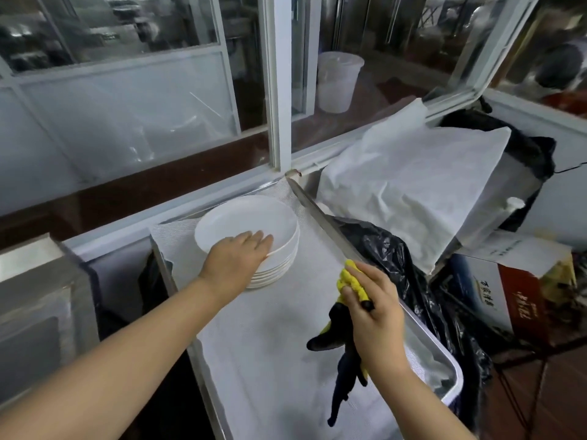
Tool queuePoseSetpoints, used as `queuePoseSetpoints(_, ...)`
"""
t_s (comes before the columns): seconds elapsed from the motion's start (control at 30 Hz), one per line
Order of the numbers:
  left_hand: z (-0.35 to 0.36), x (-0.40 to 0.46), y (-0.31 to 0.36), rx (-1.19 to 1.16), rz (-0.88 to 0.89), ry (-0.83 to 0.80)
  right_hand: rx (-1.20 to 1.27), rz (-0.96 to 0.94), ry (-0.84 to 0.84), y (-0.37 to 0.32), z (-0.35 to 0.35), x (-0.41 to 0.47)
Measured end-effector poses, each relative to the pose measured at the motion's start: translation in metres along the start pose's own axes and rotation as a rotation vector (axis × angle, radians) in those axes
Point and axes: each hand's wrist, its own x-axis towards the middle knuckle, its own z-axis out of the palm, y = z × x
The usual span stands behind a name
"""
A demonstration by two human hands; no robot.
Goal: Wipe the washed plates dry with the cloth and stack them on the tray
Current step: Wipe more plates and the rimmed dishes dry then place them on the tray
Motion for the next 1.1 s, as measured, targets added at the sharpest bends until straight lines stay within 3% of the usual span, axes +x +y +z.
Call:
queuePoseSetpoints(0.43, 0.036, 0.007, 0.009, -0.017, 0.06, 0.013, -0.033, 0.003, -0.018, 0.018, 0.011, 0.008)
queuePoseSetpoints(0.77, 0.039, 0.008, 0.014, -0.093, -0.076, -0.04, -0.072, -0.018, -0.031, 0.021, 0.02, 0.007)
queuePoseSetpoints(0.93, 0.033, 0.005, 0.016, -0.195, -0.17, -0.188, -0.037, -0.011, -0.04, 0.012, 0.026, 0.002)
queuePoseSetpoints(1.1, -0.003, -0.021, 0.011, -0.37, -0.322, -0.156, 0.009, -0.017, -0.051, -0.013, 0.046, -0.008)
